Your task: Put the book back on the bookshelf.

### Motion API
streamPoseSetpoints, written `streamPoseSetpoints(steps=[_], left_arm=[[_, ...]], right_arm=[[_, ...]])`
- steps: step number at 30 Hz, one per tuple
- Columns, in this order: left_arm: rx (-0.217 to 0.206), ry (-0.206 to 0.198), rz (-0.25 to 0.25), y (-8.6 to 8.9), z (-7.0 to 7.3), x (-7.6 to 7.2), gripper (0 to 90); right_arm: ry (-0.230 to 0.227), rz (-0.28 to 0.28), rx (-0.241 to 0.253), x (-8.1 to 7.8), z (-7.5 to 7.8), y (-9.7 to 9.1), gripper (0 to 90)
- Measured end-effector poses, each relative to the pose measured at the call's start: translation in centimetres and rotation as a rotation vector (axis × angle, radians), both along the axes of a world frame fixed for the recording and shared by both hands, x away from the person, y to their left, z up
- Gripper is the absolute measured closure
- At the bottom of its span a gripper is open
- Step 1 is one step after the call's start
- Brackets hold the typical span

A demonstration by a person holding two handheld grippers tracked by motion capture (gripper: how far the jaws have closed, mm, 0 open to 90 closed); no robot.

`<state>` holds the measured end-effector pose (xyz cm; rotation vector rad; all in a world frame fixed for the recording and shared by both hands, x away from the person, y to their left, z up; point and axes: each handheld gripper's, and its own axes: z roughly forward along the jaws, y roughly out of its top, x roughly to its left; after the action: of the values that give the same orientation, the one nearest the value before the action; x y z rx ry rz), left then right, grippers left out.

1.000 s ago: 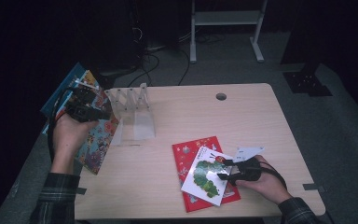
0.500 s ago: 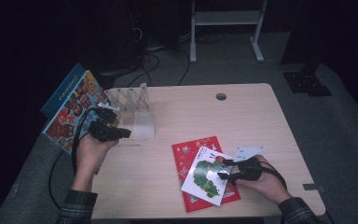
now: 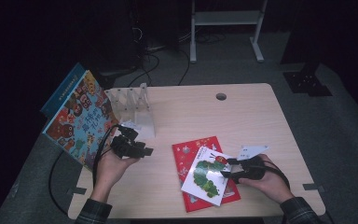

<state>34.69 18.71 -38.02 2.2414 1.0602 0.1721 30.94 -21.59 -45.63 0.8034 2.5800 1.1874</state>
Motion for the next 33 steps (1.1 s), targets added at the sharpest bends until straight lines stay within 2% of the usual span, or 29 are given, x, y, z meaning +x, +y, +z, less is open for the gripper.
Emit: streamPoseSetpoints(steps=[3,14,19,22,28,33], left_arm=[[-0.02,0.01,-0.039,-0.8,-1.1,-0.4,44.1],[0.033,0.012,-0.107,-3.8,-4.4,-1.8,21.3],[0.014,0.029,-0.117,-4.4,-5.5,-2.2,14.8],[0.027,0.035,-0.117,-4.6,-5.8,-2.3,10.7],[0.026,0.042,-0.12,-4.5,-6.0,-2.1,9.9],[0.003,0.043,-0.114,-4.3,-5.9,-2.1,9.8]], right_arm=[[-0.005,-0.007,0.004,0.0,0.0,-0.3,41.9],[-0.004,-0.039,-0.003,0.0,0.0,-1.5,41.2],[0.008,-0.034,-0.008,-0.2,-0.2,-1.6,39.7],[0.014,-0.022,-0.008,-0.4,-0.3,-1.4,39.1],[0.025,0.004,0.0,-0.8,-0.5,-0.7,37.5],[0.022,-0.007,0.003,-0.8,-0.5,-0.1,36.5]])
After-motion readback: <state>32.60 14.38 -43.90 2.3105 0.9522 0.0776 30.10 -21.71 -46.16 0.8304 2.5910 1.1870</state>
